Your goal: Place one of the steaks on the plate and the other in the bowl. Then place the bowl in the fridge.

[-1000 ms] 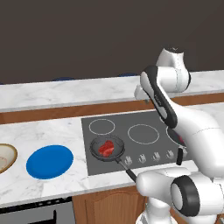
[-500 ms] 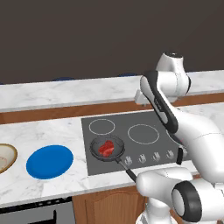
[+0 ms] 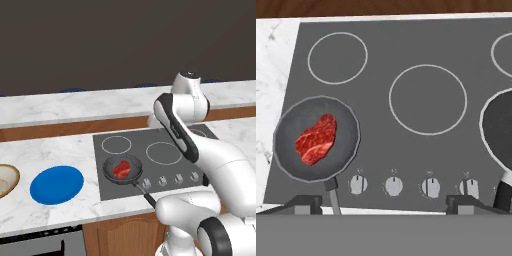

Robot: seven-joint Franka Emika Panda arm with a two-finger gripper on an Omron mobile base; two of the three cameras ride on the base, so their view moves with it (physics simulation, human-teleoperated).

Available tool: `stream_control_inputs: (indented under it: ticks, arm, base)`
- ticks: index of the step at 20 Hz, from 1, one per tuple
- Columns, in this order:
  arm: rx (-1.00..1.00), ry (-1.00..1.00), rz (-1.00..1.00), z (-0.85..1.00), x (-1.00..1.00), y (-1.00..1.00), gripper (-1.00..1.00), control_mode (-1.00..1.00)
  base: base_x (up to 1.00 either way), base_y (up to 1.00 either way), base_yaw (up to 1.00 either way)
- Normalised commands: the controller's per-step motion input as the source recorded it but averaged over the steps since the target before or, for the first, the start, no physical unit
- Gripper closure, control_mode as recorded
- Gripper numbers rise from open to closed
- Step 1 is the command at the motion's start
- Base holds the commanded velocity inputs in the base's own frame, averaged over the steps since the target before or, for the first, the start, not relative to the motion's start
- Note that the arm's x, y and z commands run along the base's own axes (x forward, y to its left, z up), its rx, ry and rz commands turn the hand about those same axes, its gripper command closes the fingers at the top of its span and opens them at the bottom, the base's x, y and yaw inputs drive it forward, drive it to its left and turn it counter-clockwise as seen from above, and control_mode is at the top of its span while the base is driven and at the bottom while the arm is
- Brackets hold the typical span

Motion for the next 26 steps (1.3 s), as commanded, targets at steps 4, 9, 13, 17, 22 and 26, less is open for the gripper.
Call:
stream_control_inputs:
  ticks: [4, 9, 13, 17, 22, 26]
  arm:
    - [0.00, 0.00, 0.00, -0.28, -0.02, 0.32, -1.00, -1.00]
    - [0.18, 0.00, -0.09, -0.39, -0.04, 0.25, -1.00, -1.00]
    - [0.16, 0.04, -0.14, -0.45, 0.00, 0.39, -1.00, -1.00]
    - [0.01, 0.09, -0.09, -0.33, 0.00, 0.61, -1.00, -1.00]
    - [0.00, 0.10, -0.06, -0.26, 0.00, 0.48, -1.00, -1.00]
    - [0.00, 0.04, -0.04, -0.27, 0.10, 0.26, -1.00, -1.00]
  base:
    - [0.00, 0.00, 0.00]
    - [0.00, 0.00, 0.00]
    - [0.00, 0.00, 0.00]
    - [0.00, 0.00, 0.00]
    - [0.00, 0.00, 0.00]
    - [0.00, 0.00, 0.00]
